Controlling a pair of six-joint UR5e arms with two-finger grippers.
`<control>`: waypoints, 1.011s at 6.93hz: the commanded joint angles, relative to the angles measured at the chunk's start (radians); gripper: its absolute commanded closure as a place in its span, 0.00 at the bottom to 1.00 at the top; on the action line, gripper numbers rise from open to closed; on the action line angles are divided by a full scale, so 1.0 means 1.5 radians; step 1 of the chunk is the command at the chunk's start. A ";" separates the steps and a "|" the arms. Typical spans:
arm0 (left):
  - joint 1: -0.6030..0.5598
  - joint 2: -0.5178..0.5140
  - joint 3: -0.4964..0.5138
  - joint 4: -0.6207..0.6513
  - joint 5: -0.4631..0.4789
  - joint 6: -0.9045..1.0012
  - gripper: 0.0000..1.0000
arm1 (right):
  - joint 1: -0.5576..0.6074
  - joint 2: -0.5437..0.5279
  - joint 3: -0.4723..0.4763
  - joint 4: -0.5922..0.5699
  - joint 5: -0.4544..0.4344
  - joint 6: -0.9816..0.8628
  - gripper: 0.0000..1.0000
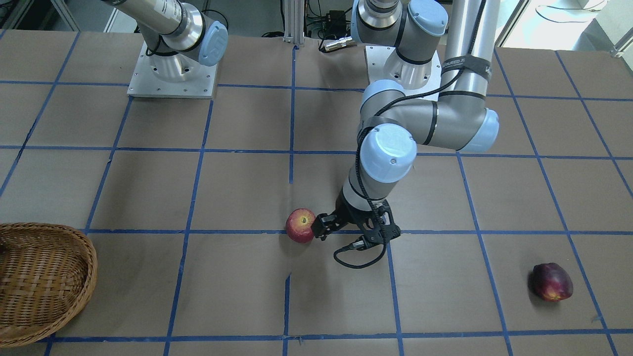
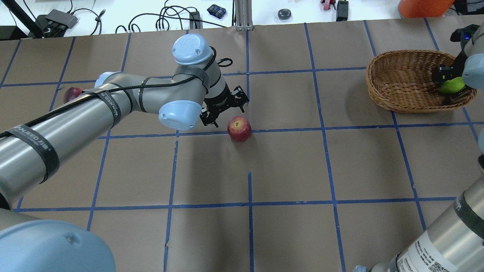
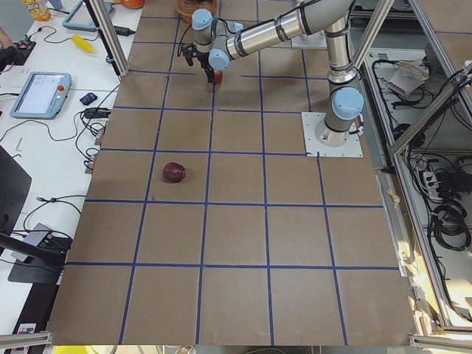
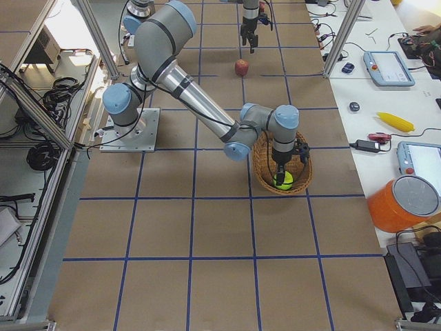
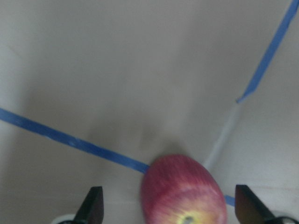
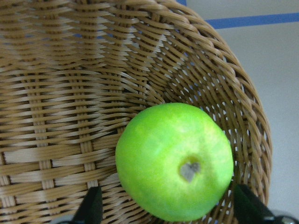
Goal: Put all apples into basket
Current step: 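Grasp the centered red apple with right while left grasps other red apple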
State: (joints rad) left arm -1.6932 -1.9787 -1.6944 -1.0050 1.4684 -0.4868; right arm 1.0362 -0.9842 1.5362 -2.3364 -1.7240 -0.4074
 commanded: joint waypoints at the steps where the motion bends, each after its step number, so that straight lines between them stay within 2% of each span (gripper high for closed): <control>1: 0.134 0.053 0.006 -0.086 0.085 0.252 0.00 | 0.014 -0.055 -0.006 0.057 0.002 0.002 0.00; 3: 0.279 0.052 0.050 -0.116 0.101 0.449 0.00 | 0.112 -0.143 -0.005 0.191 0.003 0.023 0.00; 4: 0.309 0.030 0.094 -0.117 0.101 0.532 0.00 | 0.178 -0.188 -0.003 0.281 0.007 0.122 0.00; 5: 0.328 0.001 0.118 -0.109 0.103 0.629 0.00 | 0.252 -0.203 0.004 0.317 0.050 0.206 0.00; 6: 0.345 -0.022 0.128 -0.091 0.102 0.661 0.00 | 0.322 -0.203 0.007 0.338 0.080 0.279 0.00; 7: 0.370 -0.047 0.131 -0.050 0.102 0.760 0.00 | 0.390 -0.198 0.006 0.345 0.126 0.387 0.00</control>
State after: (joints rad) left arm -1.1799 -2.0047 -1.5117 -1.1355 1.6214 0.5062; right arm 1.4951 -1.2812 1.5433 -1.8484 -1.6079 -0.0022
